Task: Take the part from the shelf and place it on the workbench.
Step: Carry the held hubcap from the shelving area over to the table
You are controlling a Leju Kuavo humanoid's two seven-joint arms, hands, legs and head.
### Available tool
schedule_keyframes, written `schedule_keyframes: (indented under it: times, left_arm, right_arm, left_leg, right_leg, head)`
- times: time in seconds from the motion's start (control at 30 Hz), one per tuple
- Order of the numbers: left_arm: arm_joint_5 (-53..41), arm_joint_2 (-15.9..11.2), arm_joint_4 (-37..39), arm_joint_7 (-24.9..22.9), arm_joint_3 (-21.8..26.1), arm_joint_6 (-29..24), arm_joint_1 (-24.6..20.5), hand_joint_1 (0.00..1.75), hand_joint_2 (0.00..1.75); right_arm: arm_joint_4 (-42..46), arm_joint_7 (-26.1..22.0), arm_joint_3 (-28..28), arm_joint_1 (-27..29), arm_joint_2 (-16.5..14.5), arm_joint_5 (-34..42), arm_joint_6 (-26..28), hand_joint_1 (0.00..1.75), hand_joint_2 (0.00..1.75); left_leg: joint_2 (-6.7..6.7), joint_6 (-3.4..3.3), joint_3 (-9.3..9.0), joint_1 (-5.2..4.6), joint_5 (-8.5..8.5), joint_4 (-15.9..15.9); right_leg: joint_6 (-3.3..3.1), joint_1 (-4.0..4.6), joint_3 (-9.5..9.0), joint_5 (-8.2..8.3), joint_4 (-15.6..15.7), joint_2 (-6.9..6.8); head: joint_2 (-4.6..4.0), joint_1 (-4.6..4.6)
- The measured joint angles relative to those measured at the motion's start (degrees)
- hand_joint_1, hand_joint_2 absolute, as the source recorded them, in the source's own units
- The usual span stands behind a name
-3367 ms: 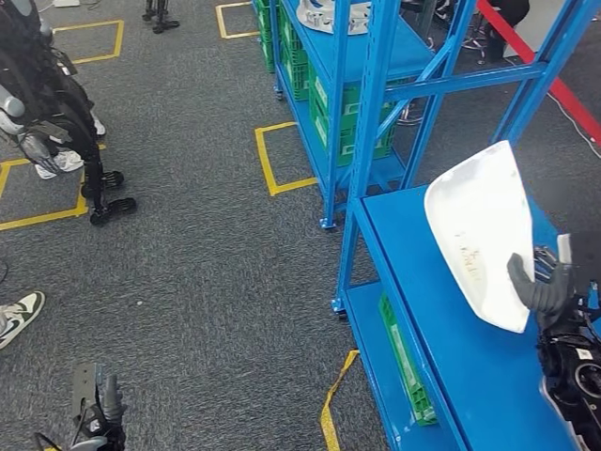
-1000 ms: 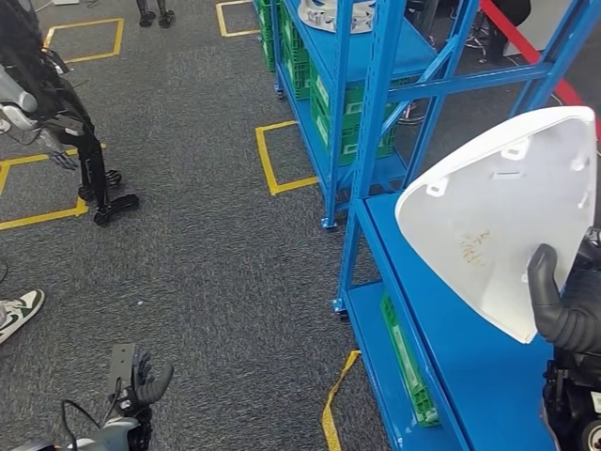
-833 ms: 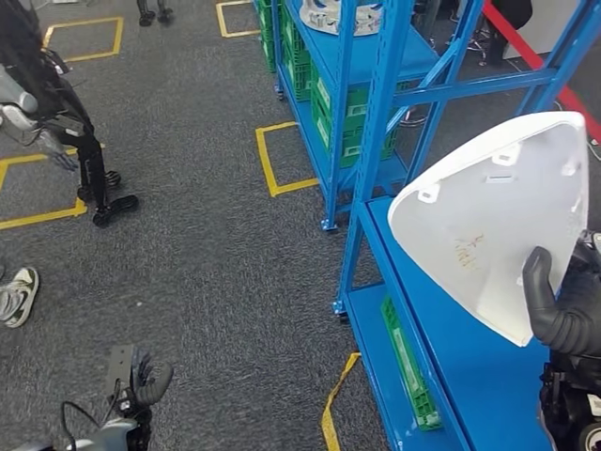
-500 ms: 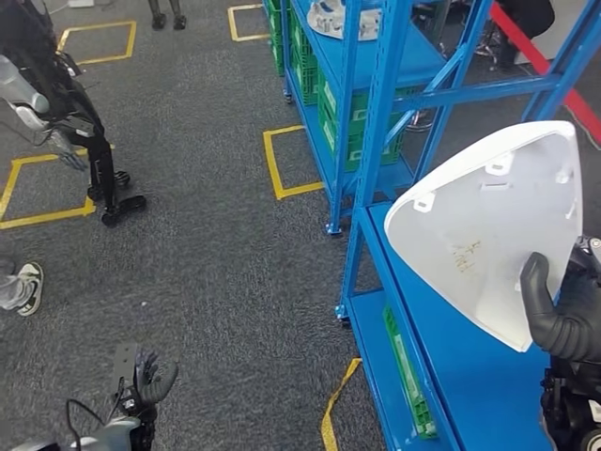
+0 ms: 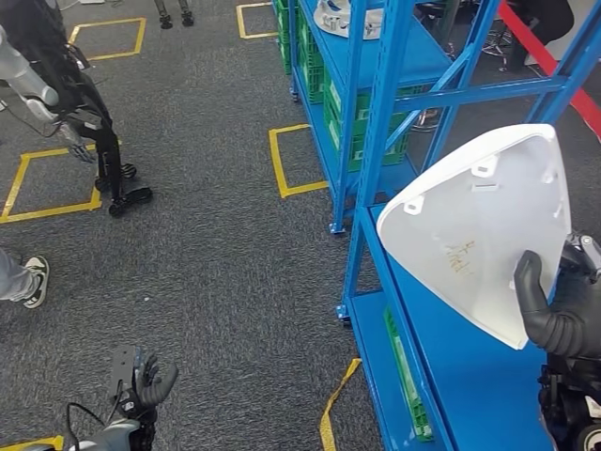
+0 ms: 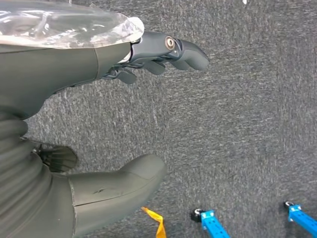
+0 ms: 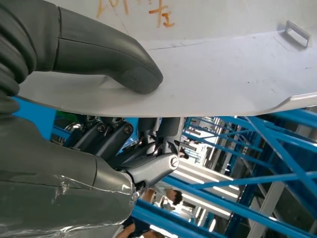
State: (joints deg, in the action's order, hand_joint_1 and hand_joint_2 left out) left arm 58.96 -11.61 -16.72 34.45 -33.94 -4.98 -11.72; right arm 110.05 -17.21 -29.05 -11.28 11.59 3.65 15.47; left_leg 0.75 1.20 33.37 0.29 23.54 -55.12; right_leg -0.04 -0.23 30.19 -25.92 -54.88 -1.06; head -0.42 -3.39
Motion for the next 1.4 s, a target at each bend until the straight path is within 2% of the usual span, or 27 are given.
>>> schedule_keyframes:
  times: [0.13,0.2,0.27,0.3,0.33,0.37,0.43,0.47,0.5,0.6,0.67,0.7,0.77,0.8,0.83,0.87,0.93,1.0,1.03,1.1,1.17,1.2,1.27,1.3,1.33,1.37,1.4]
  left_arm:
    - [-0.15,0.03,-0.01,0.00,0.00,0.00,-0.05,0.00,1.75]
    - [-0.20,0.04,-0.02,0.00,0.00,0.00,-0.12,0.00,1.75]
    - [-0.21,0.05,-0.02,0.00,0.00,0.00,-0.13,0.00,1.75]
    - [-0.21,0.08,-0.02,0.00,0.00,0.00,-0.11,0.00,1.75]
    - [-0.21,0.11,-0.02,0.00,0.00,0.00,-0.10,0.00,1.75]
    - [-0.21,0.16,-0.02,0.00,0.00,0.00,-0.09,0.00,1.75]
    - [-0.27,0.29,-0.02,0.00,0.00,0.00,-0.10,0.00,1.75]
    - [-0.31,0.37,-0.02,-0.01,0.00,0.00,-0.12,0.00,1.75]
    - [-0.34,0.44,-0.02,-0.01,-0.01,0.00,-0.12,0.00,1.75]
    - [-0.36,0.50,-0.01,-0.04,-0.02,-0.01,0.05,0.00,1.75]
    - [-0.36,0.41,-0.01,-0.03,-0.02,-0.01,-0.01,0.00,1.75]
    - [-0.36,0.35,-0.01,-0.03,-0.02,-0.02,-0.11,0.00,1.75]
    - [-0.36,0.32,0.00,-0.03,-0.02,-0.02,-0.18,0.00,1.75]
    - [-0.36,0.32,0.00,-0.03,-0.02,-0.02,-0.10,0.00,1.75]
    - [-0.36,0.32,0.00,-0.04,-0.02,-0.02,0.01,0.00,1.75]
    - [-0.37,0.29,0.00,-0.04,-0.02,-0.02,0.09,0.00,1.75]
    - [-0.39,0.24,0.00,-0.04,-0.03,-0.02,0.08,0.00,1.75]
    - [-0.44,0.24,-0.01,-0.04,-0.03,-0.02,-0.10,0.00,1.75]
    - [-0.47,0.28,-0.01,-0.03,-0.02,-0.02,-0.13,0.00,1.75]
    - [-0.56,0.30,-0.01,-0.03,-0.02,-0.02,-0.09,0.00,1.75]
    - [-0.66,0.25,-0.01,-0.03,-0.02,-0.05,-0.10,0.00,1.75]
    - [-0.70,0.23,-0.01,-0.03,-0.02,-0.08,-0.14,0.00,1.75]
    - [-0.77,0.22,0.00,-0.03,-0.03,-0.11,-0.19,0.00,1.75]
    - [-0.78,0.24,0.00,-0.03,-0.03,-0.11,-0.17,0.00,1.75]
    - [-0.78,0.26,0.00,-0.02,-0.03,-0.11,-0.13,0.00,1.75]
    - [-0.78,0.28,0.00,-0.02,-0.03,-0.11,-0.10,0.00,1.75]
    - [-0.78,0.31,0.00,-0.02,-0.03,-0.11,-0.09,0.00,1.75]
  right_arm:
    - [0.09,0.09,0.23,0.06,-0.13,-0.34,-0.17,1.75,1.75]
    - [0.22,0.09,0.56,0.15,-0.18,-0.40,-0.21,1.75,1.75]
    - [0.28,0.10,0.79,0.30,-0.18,-0.43,-0.22,1.75,1.75]
    - [0.28,0.12,0.84,0.40,-0.18,-0.45,-0.25,1.75,1.75]
    - [0.29,0.14,0.87,0.46,-0.18,-0.51,-0.32,1.75,1.75]
    - [0.31,0.15,0.92,0.49,-0.18,-0.58,-0.41,1.75,1.75]
    - [0.43,0.16,1.15,0.47,-0.18,-0.73,-0.55,1.75,1.75]
    - [0.54,0.17,1.32,0.44,-0.18,-0.75,-0.58,1.75,1.75]
    - [0.66,0.17,1.52,0.41,-0.18,-0.76,-0.61,1.75,1.75]
    - [0.92,0.17,2.10,0.37,-0.19,-0.78,-0.72,1.75,1.75]
    - [0.99,0.19,2.33,0.35,-0.30,-0.86,-1.20,1.75,1.75]
    - [1.02,0.20,2.40,0.34,-0.37,-0.95,-1.58,1.75,1.75]
    - [1.03,0.21,2.56,0.38,-0.46,-1.14,-2.26,1.75,1.75]
    - [1.02,0.21,2.65,0.42,-0.48,-1.21,-2.50,1.75,1.75]
    - [1.02,0.21,2.73,0.45,-0.51,-1.26,-2.67,1.75,1.75]
    - [1.01,0.20,2.80,0.45,-0.58,-1.27,-2.82,1.75,1.75]
    - [1.01,0.19,2.93,0.43,-0.74,-1.28,-3.05,1.75,1.75]
    - [1.02,0.17,3.15,0.39,-0.83,-1.33,-3.25,1.75,1.75]
    - [1.03,0.16,3.27,0.36,-0.84,-1.36,-3.34,1.75,1.75]
    - [1.03,0.15,3.42,0.32,-0.89,-1.42,-3.49,1.75,1.75]
    - [1.03,0.14,3.53,0.33,-0.98,-1.43,-3.54,1.75,1.75]
    - [1.03,0.13,3.62,0.33,-1.01,-1.43,-3.56,1.75,1.75]
    - [1.01,0.13,3.78,0.42,-1.01,-1.43,-3.59,1.75,1.75]
    - [0.99,0.13,3.80,0.50,-1.01,-1.43,-3.61,1.75,1.75]
    - [0.96,0.14,3.80,0.57,-1.01,-1.43,-3.62,1.75,1.75]
    - [0.94,0.14,3.81,0.61,-1.01,-1.44,-3.64,1.75,1.75]
    - [0.92,0.14,3.81,0.61,-1.01,-1.44,-3.65,1.75,1.75]
  left_leg:
    - [-0.45,-1.42,-0.49,-0.11,0.09,0.85]
    - [-0.67,-2.04,-0.90,0.02,0.11,1.08]
    - [-0.98,-2.37,-1.06,-0.09,0.26,1.06]
    - [-1.18,-2.47,-1.14,-0.17,0.33,1.05]
    - [-1.42,-2.53,-1.26,-0.26,0.42,1.04]
    - [-1.68,-2.55,-1.45,-0.34,0.51,1.03]
    - [-2.18,-2.48,-1.93,-0.43,0.78,1.04]
    - [-2.41,-2.36,-2.04,-0.49,0.91,1.01]
    - [-2.59,-2.18,-1.99,-0.49,0.97,0.99]
    - [-2.89,-1.42,-1.64,-0.45,0.90,1.07]
    - [-2.50,-0.86,-0.87,-0.46,2.19,-0.76]
    - [-2.23,-0.57,0.42,-0.43,3.72,-3.52]
    - [-1.82,0.02,4.52,-0.10,7.26,-11.58]
    - [-1.73,0.32,6.40,0.13,8.20,-14.89]
    - [-1.59,0.60,7.36,0.38,8.07,-16.25]
    - [-1.37,0.86,7.17,0.63,6.86,-15.29]
    - [-0.17,1.32,3.66,1.08,2.70,-7.62]
    - [0.84,1.07,0.51,1.05,0.27,-0.95]
    - [1.02,0.68,-0.05,0.93,0.08,0.28]
    - [0.21,-0.41,-0.08,0.63,0.18,0.50]
    - [-0.49,-1.25,-0.30,0.56,0.10,0.67]
    - [-0.86,-1.59,-0.42,0.59,0.04,0.77]
    - [-1.67,-2.00,-0.49,0.45,0.06,0.77]
    - [-2.15,-2.08,-0.51,0.32,0.08,0.75]
    - [-2.70,-2.15,-0.56,0.19,0.11,0.74]
    - [-3.31,-2.18,-0.65,0.09,0.13,0.73]
    - [-3.93,-2.18,-0.78,0.03,0.15,0.72]
  right_leg:
    - [1.04,-0.12,0.28,-1.11,-0.93,-0.12]
    - [1.45,-0.30,2.65,-4.06,-6.26,0.39]
    - [1.65,-0.29,6.70,-7.45,-14.64,0.73]
    - [1.66,-0.29,8.27,-8.03,-17.45,0.79]
    - [1.55,-0.27,8.84,-7.39,-17.98,0.83]
    - [1.31,-0.21,8.27,-5.65,-16.14,0.90]
    - [0.47,0.13,4.80,-0.96,-7.91,1.39]
    - [0.07,0.32,3.13,0.52,-4.14,1.67]
    - [-0.23,0.50,1.89,1.17,-1.60,1.90]
    - [-0.62,0.55,0.77,1.11,0.37,1.85]
    - [-0.95,0.20,0.23,1.57,1.34,1.54]
    - [-1.09,0.02,-0.02,1.76,1.76,1.30]
    - [-1.26,0.02,-0.07,1.82,1.91,0.82]
    - [-1.26,0.00,-0.04,1.78,1.90,0.58]
    - [-1.22,-0.04,-0.04,1.72,1.87,0.35]
    - [-1.11,-0.12,-0.05,1.63,1.80,0.11]
    - [-0.58,-0.29,-0.14,1.26,1.46,-0.36]
    - [0.17,-0.18,-0.07,0.64,0.78,-0.78]
    - [0.50,-0.07,-0.06,0.38,0.57,-1.00]
    - [1.11,-0.21,-0.22,0.05,0.48,-1.52]
    - [1.70,-0.59,0.39,-1.33,-1.21,-1.10]
    - [1.90,-0.70,1.51,-2.90,-3.82,-0.56]
    - [2.03,-0.73,5.33,-6.91,-12.31,0.48]
    - [2.00,-0.71,7.15,-8.17,-16.07,0.67]
    - [1.86,-0.69,8.20,-8.38,-18.03,0.79]
    - [1.61,-0.62,8.15,-7.38,-17.57,0.91]
    - [1.25,-0.47,6.97,-5.35,-14.68,1.25]
  head:
    - [0.00,0.14]
    - [0.00,0.42]
    - [0.00,0.66]
    - [0.00,0.68]
    - [0.00,0.70]
    - [0.00,0.72]
    - [0.00,0.74]
    - [0.00,0.72]
    - [0.00,0.74]
    - [0.00,0.73]
    - [0.00,0.56]
    - [0.00,0.41]
    - [0.00,0.20]
    - [0.00,0.15]
    - [0.00,0.10]
    - [0.00,0.06]
    - [0.00,-0.08]
    - [0.00,-0.25]
    - [0.00,-0.19]
    - [0.00,0.11]
    - [0.00,0.31]
    - [0.00,0.44]
    - [0.00,0.74]
    - [0.00,0.78]
    - [0.00,0.79]
    - [0.00,0.78]
    - [0.00,0.78]
